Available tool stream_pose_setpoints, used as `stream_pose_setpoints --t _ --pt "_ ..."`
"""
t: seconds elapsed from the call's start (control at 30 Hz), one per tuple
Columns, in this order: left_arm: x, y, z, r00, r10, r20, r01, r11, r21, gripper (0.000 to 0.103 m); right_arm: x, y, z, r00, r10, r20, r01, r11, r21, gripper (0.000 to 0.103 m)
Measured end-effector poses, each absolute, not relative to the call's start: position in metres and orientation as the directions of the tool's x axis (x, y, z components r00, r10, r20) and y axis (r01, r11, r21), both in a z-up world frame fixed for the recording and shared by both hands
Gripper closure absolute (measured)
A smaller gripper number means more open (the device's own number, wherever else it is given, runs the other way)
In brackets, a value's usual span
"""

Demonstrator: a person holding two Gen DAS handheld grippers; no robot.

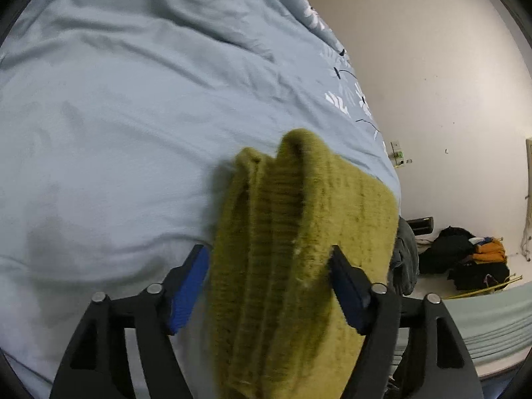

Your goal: Fold clothes

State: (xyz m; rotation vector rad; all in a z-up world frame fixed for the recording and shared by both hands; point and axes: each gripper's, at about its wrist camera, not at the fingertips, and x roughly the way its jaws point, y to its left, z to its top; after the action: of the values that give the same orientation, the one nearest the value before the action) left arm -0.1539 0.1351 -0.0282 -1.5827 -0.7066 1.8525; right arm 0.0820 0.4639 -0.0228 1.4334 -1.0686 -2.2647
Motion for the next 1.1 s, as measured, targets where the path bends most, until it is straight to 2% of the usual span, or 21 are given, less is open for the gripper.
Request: stream_pose_setpoints --t 0.1,0.17,0.33,0.47,0.73,0.77,0.8,0.83,0.87,0.9,0.93,0.97,1.0,1.03,1.1 --pt "-0.16 0.133 -0.047 -0.073 0.771 -0.633 -0.047 -0.636 -0.77 0.019 0.082 0.463 -0.024 -0.479 -0.573 -0.665 -0.165 -0.685 0.71 0.027" --pt "-0.163 0.134 -0.064 -0.03 0.819 -0.574 0.009 -0.574 -0.819 0.016 0.081 0.46 -0.024 -0.475 -0.58 -0.661 -0.164 -0.68 0.715 0.027" --pt "-0.167 0.132 -0.097 0.036 0.916 -0.4 0.13 -0.401 -0.907 0.012 0.079 0.459 -0.026 -0.47 -0.594 -0.653 -0.161 -0.669 0.725 0.027" --pt "-0.169 0.134 -0.099 0.048 0.939 -0.341 0.135 -0.344 -0.929 0.012 0.077 0.452 -0.028 -0.467 -0.61 -0.64 -0.159 -0.654 0.74 0.026" --pt "-0.169 0.138 -0.073 0.031 0.937 -0.349 0.049 -0.35 -0.935 0.013 0.083 0.456 -0.03 -0.486 -0.618 -0.618 -0.161 -0.631 0.759 0.027" --pt "-0.168 0.139 -0.069 0.025 0.93 -0.367 0.037 -0.367 -0.929 0.013 0.084 0.455 -0.03 -0.489 -0.619 -0.614 -0.161 -0.627 0.762 0.029" --pt "-0.168 0.141 -0.065 0.02 0.921 -0.39 0.021 -0.39 -0.921 0.014 0.084 0.454 -0.03 -0.492 -0.621 -0.61 -0.162 -0.623 0.765 0.037" --pt "-0.166 0.145 -0.059 0.016 0.903 -0.43 -0.001 -0.43 -0.903 0.018 0.085 0.454 -0.031 -0.493 -0.625 -0.605 -0.167 -0.615 0.771 0.043" --pt "-0.165 0.148 -0.056 0.014 0.886 -0.464 -0.014 -0.463 -0.886 0.03 0.085 0.455 -0.032 -0.492 -0.625 -0.605 -0.176 -0.61 0.773 0.052" --pt "-0.164 0.15 -0.053 0.006 0.874 -0.486 -0.024 -0.485 -0.874 0.037 0.087 0.458 -0.033 -0.49 -0.623 -0.61 -0.192 -0.605 0.772 0.059" --pt "-0.163 0.152 -0.049 -0.001 0.862 -0.507 -0.032 -0.507 -0.861 0.04 0.086 0.459 -0.034 -0.491 -0.621 -0.611 -0.203 -0.601 0.773 0.063" --pt "-0.162 0.154 -0.046 -0.009 0.849 -0.528 -0.041 -0.528 -0.848 0.048 0.085 0.46 -0.034 -0.495 -0.619 -0.609 -0.209 -0.596 0.775 0.067" --pt "-0.162 0.154 -0.041 -0.016 0.846 -0.533 -0.047 -0.533 -0.845 0.053 0.084 0.466 -0.025 -0.504 -0.605 -0.617 -0.202 -0.612 0.765 0.071" --pt "-0.161 0.154 -0.037 -0.023 0.843 -0.538 -0.052 -0.538 -0.841 0.061 0.083 0.472 -0.017 -0.512 -0.591 -0.624 -0.195 -0.627 0.754 0.072" --pt "-0.16 0.156 -0.025 -0.04 0.828 -0.559 -0.071 -0.561 -0.825 0.068 0.08 0.484 -0.001 -0.529 -0.561 -0.636 -0.183 -0.657 0.731 0.075"
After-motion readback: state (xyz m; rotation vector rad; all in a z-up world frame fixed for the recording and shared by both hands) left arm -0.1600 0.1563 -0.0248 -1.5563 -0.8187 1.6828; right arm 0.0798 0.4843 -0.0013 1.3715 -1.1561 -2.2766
